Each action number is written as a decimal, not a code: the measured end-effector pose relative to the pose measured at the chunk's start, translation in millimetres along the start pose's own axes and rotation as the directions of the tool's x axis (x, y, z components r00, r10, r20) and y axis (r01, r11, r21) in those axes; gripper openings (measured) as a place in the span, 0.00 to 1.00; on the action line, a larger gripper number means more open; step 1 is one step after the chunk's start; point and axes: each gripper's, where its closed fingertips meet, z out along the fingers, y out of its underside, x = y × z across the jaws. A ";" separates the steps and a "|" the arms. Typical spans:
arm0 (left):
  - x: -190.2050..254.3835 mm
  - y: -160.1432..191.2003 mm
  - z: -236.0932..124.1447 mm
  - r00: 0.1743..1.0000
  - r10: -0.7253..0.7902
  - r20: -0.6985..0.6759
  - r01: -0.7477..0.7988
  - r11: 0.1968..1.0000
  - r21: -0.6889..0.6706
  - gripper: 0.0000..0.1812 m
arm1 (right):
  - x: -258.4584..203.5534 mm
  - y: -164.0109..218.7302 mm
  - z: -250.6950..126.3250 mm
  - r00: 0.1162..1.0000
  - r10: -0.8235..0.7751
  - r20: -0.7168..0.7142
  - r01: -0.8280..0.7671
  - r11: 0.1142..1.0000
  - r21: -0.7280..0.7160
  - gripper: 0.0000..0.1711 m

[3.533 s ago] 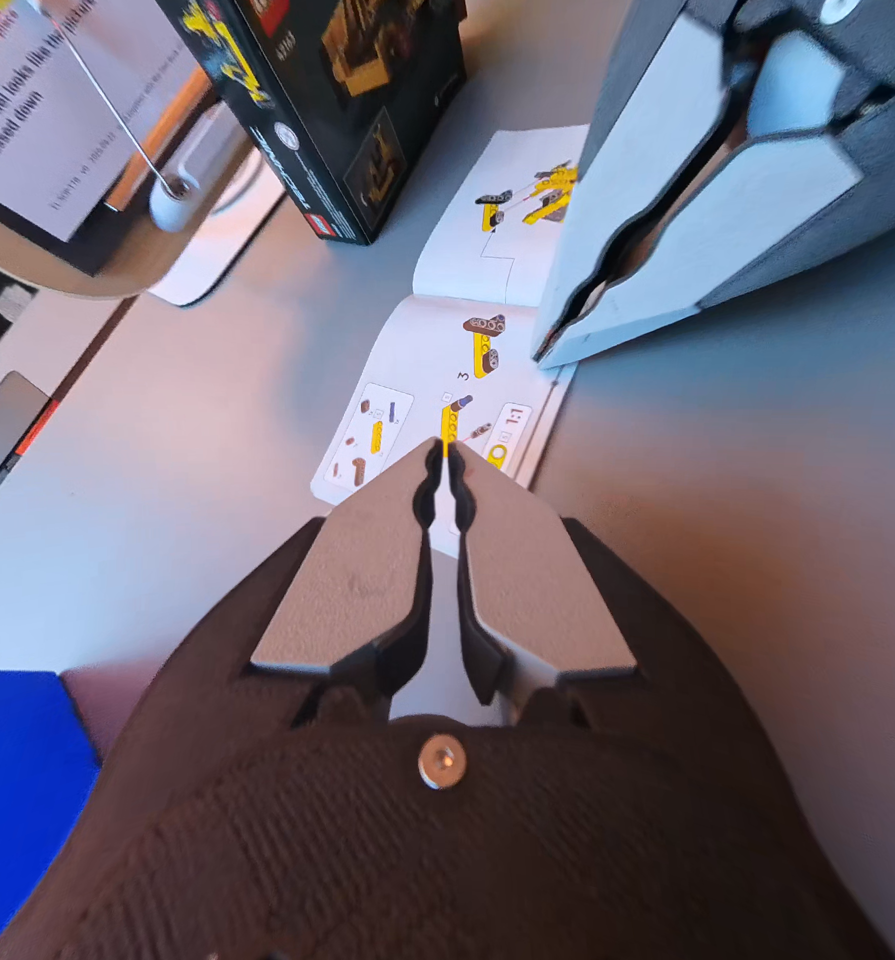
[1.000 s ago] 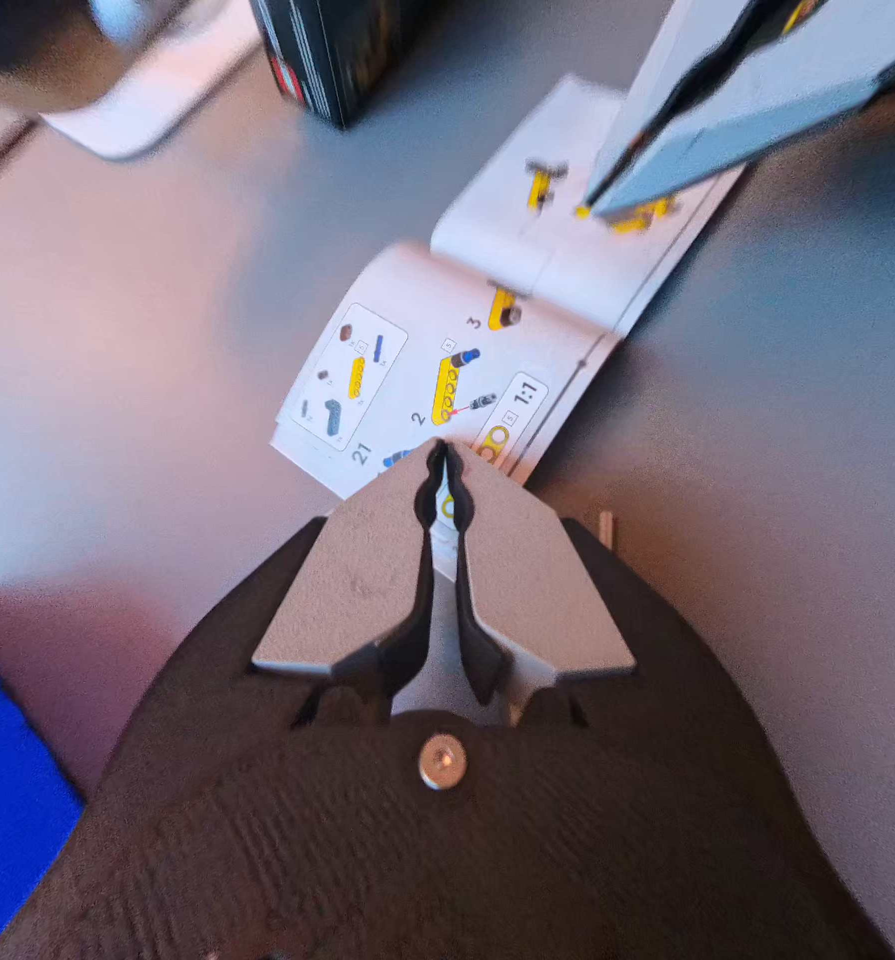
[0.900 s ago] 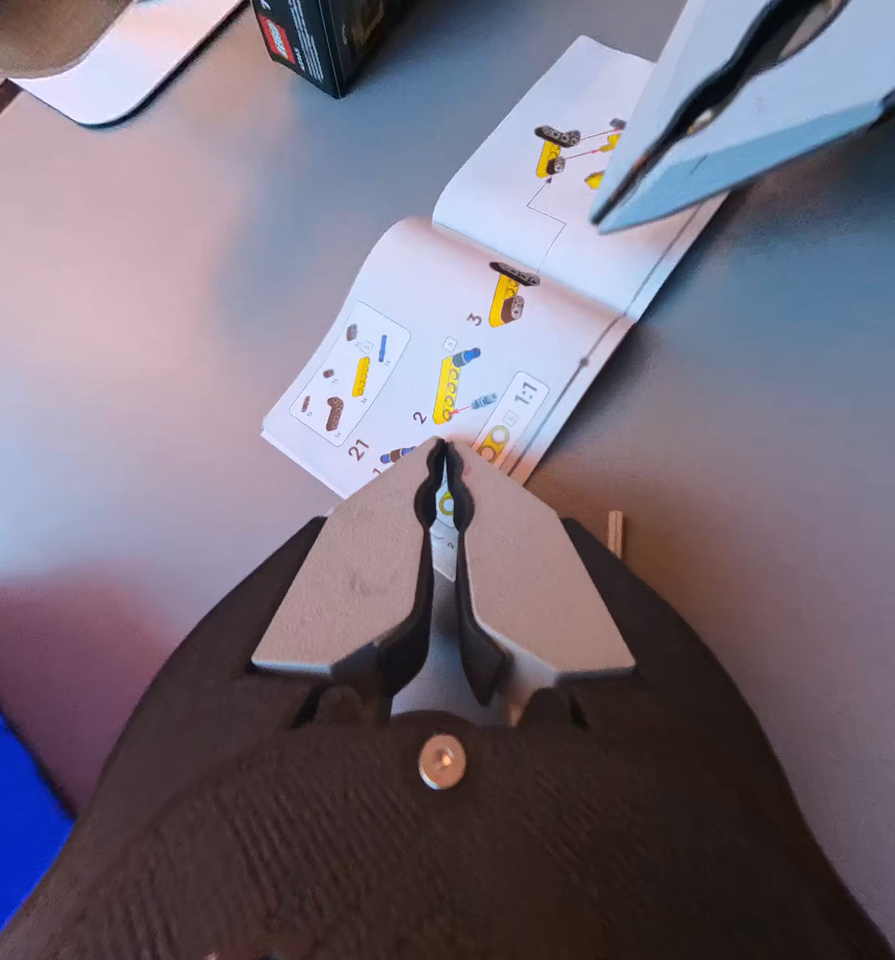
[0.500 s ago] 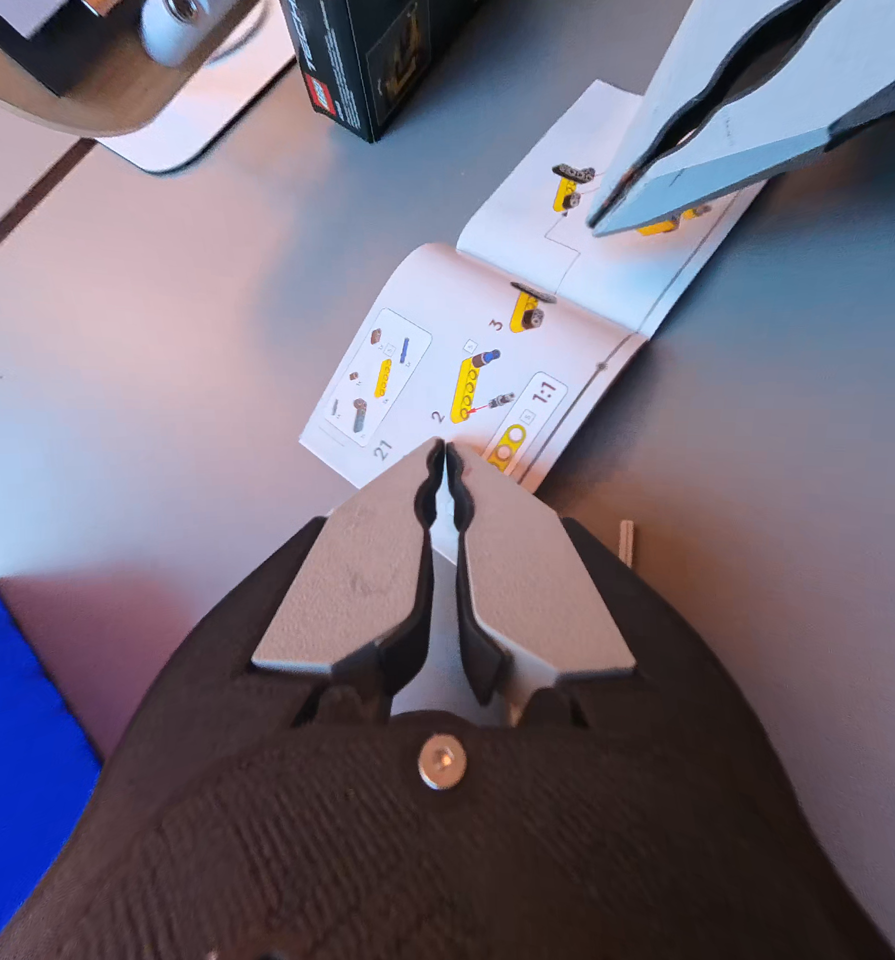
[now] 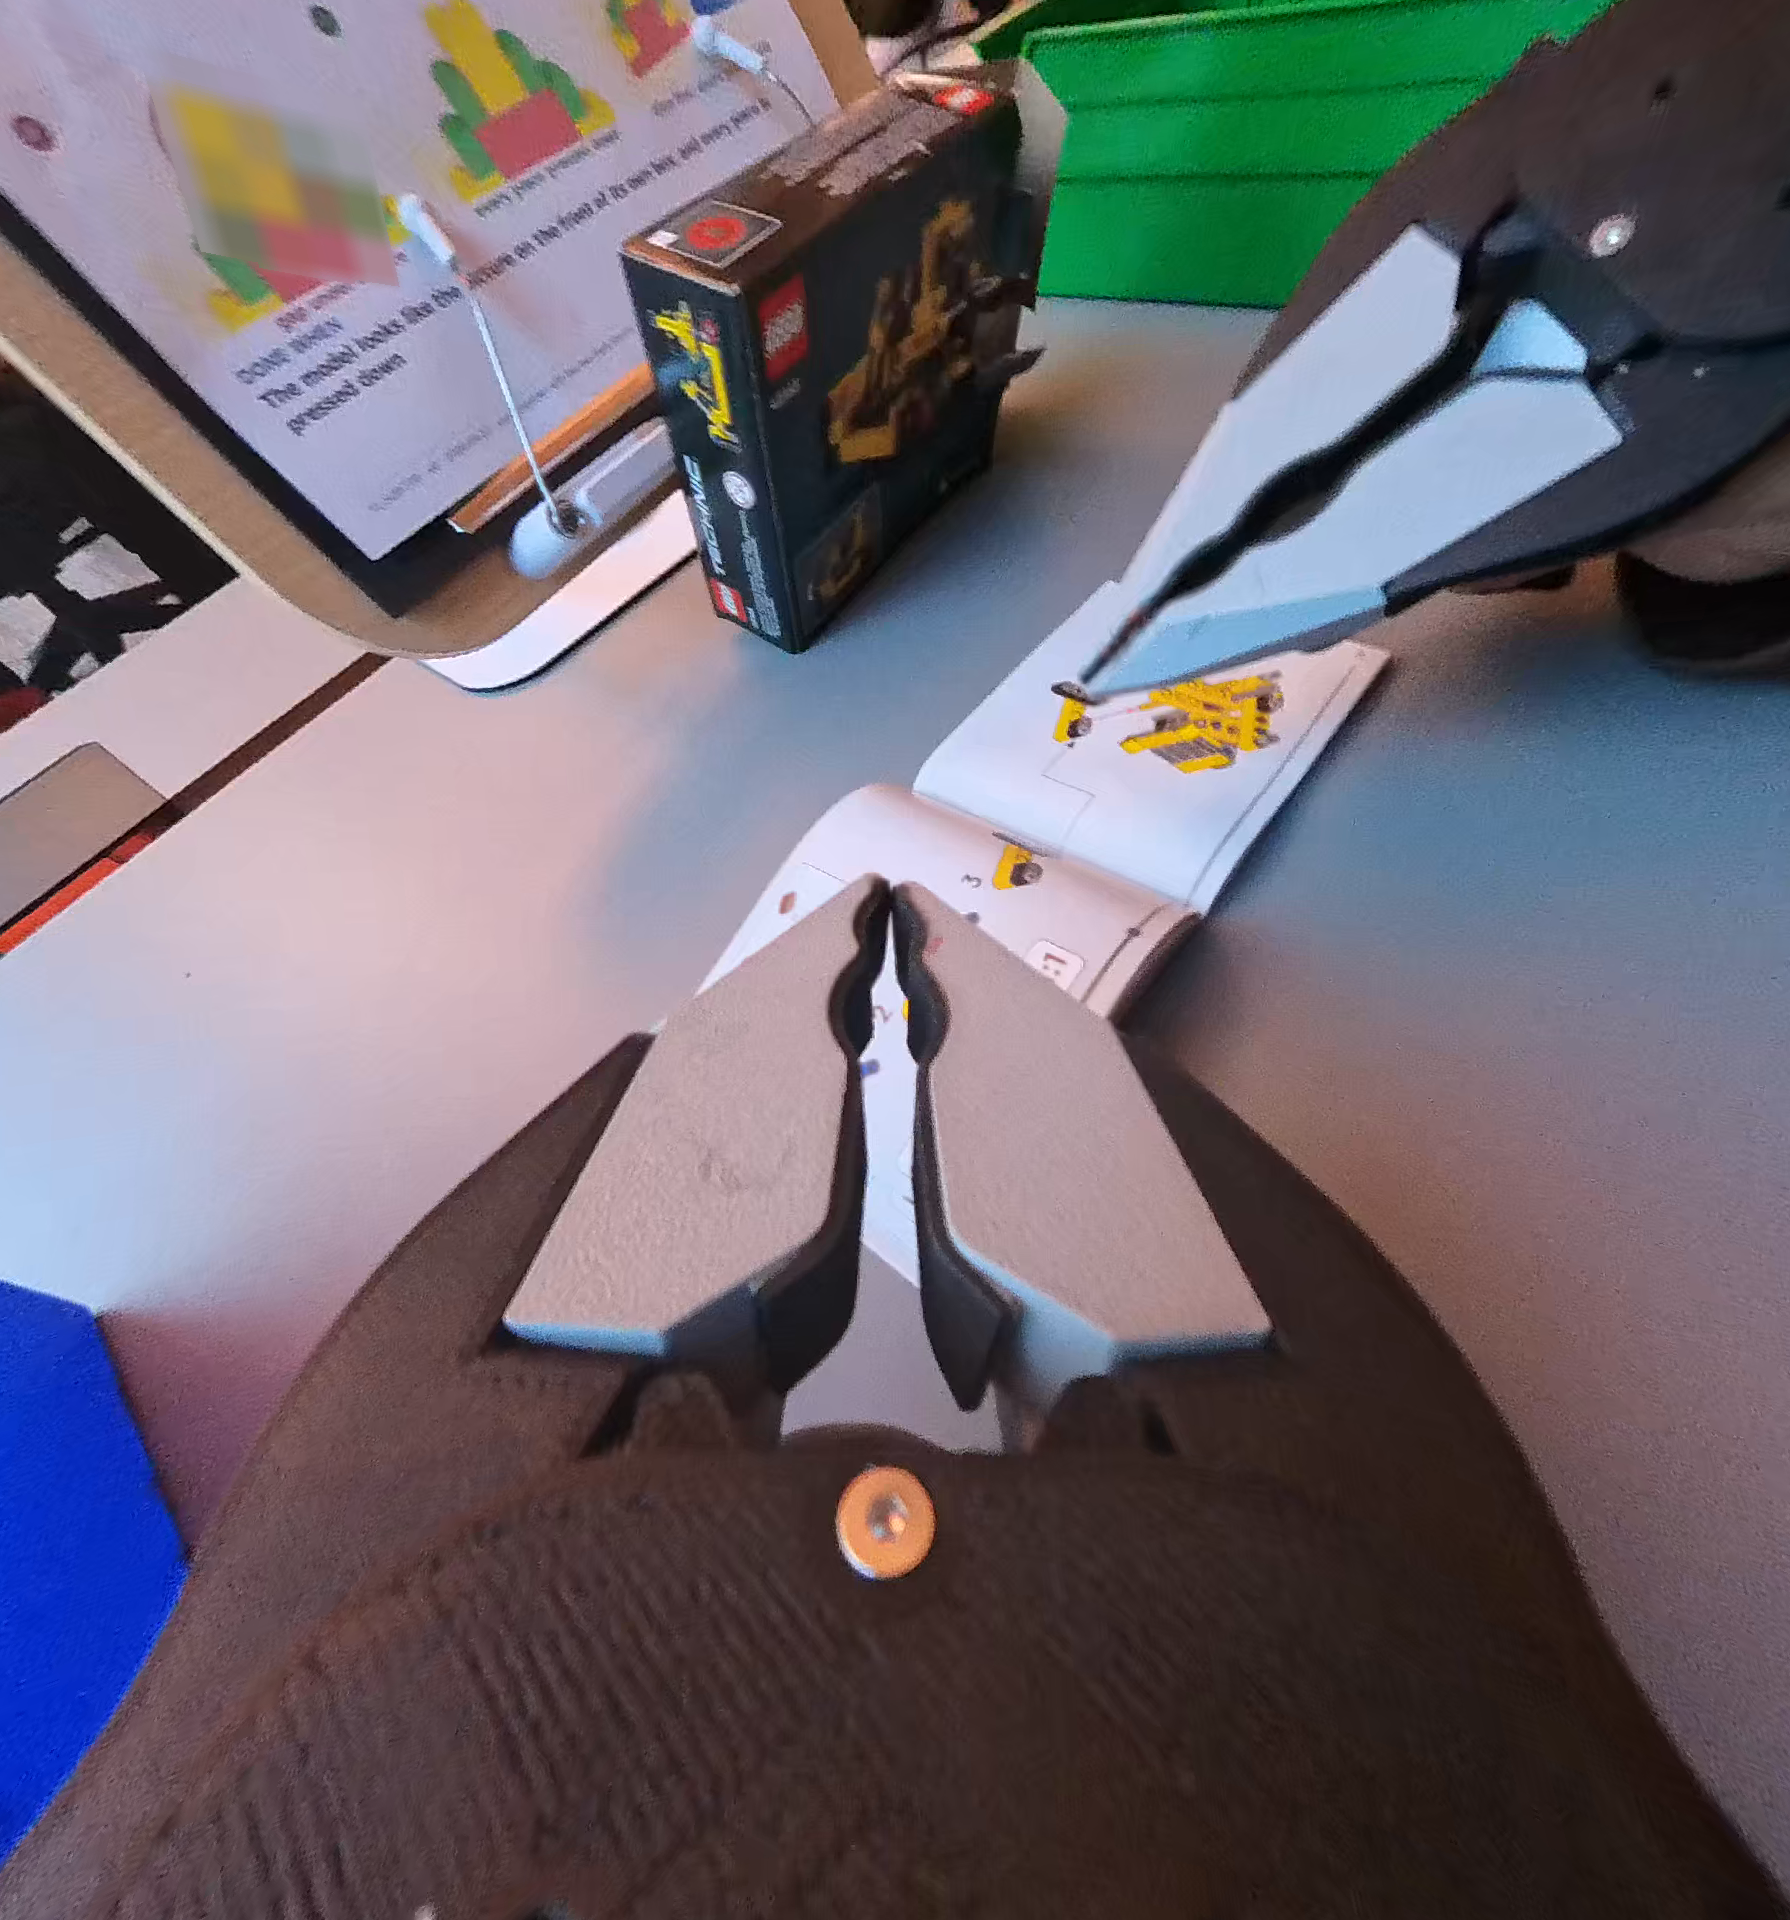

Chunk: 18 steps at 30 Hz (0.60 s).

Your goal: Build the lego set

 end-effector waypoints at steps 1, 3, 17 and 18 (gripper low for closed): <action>3.7 1.5 2.0 1.000 0.021 -0.003 -0.021 1.000 -0.010 0.00 | 0.6 -0.9 -0.5 1.000 -0.006 -0.005 0.006 1.000 0.004 0.00; 14.6 5.4 6.5 0.998 0.060 -0.031 -0.061 0.998 -0.032 0.00 | 3.4 0.7 0.5 1.000 -0.020 -0.020 0.020 1.000 -0.003 0.00; 30.4 -13.8 -4.8 0.980 0.198 0.002 -0.198 0.980 0.034 0.07 | 24.0 3.3 2.2 0.990 -0.006 -0.142 0.008 1.000 0.013 0.00; 33.7 -14.0 -6.3 0.985 0.170 -0.009 -0.170 0.985 0.032 0.08 | 25.3 3.4 0.8 0.988 -0.009 -0.154 0.011 1.000 0.015 0.00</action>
